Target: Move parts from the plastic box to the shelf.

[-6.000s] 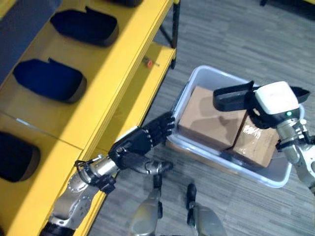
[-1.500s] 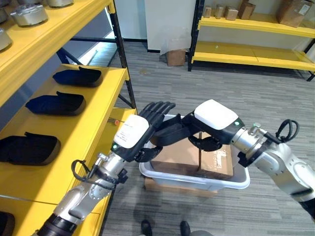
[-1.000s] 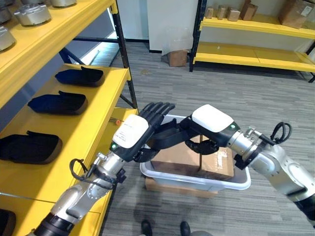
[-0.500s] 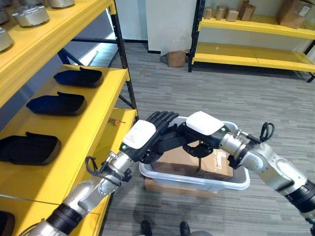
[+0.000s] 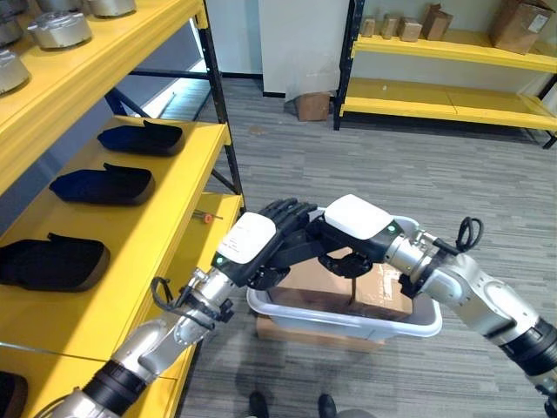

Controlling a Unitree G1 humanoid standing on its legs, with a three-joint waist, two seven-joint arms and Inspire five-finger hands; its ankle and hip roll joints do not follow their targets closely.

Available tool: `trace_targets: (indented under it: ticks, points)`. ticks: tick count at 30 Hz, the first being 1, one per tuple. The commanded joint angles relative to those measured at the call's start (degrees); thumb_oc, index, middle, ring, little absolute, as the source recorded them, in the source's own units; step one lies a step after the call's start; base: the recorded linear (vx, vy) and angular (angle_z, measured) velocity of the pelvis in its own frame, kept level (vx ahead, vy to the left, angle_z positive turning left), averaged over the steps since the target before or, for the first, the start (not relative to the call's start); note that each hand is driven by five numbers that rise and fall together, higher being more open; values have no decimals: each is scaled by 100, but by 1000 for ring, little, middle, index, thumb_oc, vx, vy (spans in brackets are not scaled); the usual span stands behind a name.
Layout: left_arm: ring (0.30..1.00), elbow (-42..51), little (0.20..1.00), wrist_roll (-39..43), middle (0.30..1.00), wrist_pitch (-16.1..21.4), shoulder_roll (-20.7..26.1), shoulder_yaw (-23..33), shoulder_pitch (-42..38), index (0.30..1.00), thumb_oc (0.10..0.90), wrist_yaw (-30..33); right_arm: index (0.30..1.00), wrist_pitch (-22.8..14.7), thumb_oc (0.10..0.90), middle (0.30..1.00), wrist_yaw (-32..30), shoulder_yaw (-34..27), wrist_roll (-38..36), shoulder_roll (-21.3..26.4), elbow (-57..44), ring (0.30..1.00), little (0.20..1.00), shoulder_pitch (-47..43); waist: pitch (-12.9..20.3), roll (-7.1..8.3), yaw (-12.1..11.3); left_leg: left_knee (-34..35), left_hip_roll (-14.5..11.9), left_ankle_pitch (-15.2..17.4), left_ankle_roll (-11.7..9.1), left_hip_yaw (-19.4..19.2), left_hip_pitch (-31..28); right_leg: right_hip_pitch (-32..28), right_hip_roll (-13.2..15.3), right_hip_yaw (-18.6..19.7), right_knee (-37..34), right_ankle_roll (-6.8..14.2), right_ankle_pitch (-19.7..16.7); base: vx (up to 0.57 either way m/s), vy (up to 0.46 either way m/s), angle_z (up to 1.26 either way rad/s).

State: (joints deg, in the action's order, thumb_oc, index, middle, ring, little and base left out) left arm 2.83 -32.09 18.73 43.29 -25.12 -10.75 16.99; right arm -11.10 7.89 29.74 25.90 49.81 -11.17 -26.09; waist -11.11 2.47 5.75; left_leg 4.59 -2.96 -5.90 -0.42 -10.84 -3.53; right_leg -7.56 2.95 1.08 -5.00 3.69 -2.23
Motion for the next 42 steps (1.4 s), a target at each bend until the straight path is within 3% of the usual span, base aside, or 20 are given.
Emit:
trace_targets:
  ticks: [1,24,26,37,42]
  points:
    - [300,72,300,29,300,220,-320,-96,-895,300,400,535,300,-476,400,300,-607,34,-162,-310,-443,300,300,-814,550,93,-104,41,-370,773,-231,272,-354,113,21,-370,191,201,295,0,0,0]
    - [300,-189,300,-119,300,334,-298,-101,-897,300,400,791,300,-263,400,300,-561,-54,-531,-393,-410,300,300,-767,570,72,-83,41,-343,816,-218,271,-404,87,40,-350,219,210,322,0,0,0]
    - [300,-226,300,-74,300,349,-324,-148,-904,300,400,745,1000,-350,900,1000,-571,-32,-597,-455,-324,1000,1000,-871,590,69,-89,41,-326,826,-212,273,-406,85,39,-342,223,212,325,0,0,0]
    - [300,-377,300,-152,300,332,-380,-77,-768,300,400,727,1000,-554,900,1000,-644,-356,-751,-352,-824,1000,1000,-612,575,38,-49,41,-313,823,-208,259,-396,95,37,-349,216,212,320,0,0,0]
    - [300,-451,300,-200,300,305,-414,-86,-732,300,400,763,1000,-210,900,1000,-559,-539,-1094,-390,-1084,1000,1000,-630,571,24,-41,41,-302,823,-214,257,-387,102,32,-356,221,203,329,0,0,0]
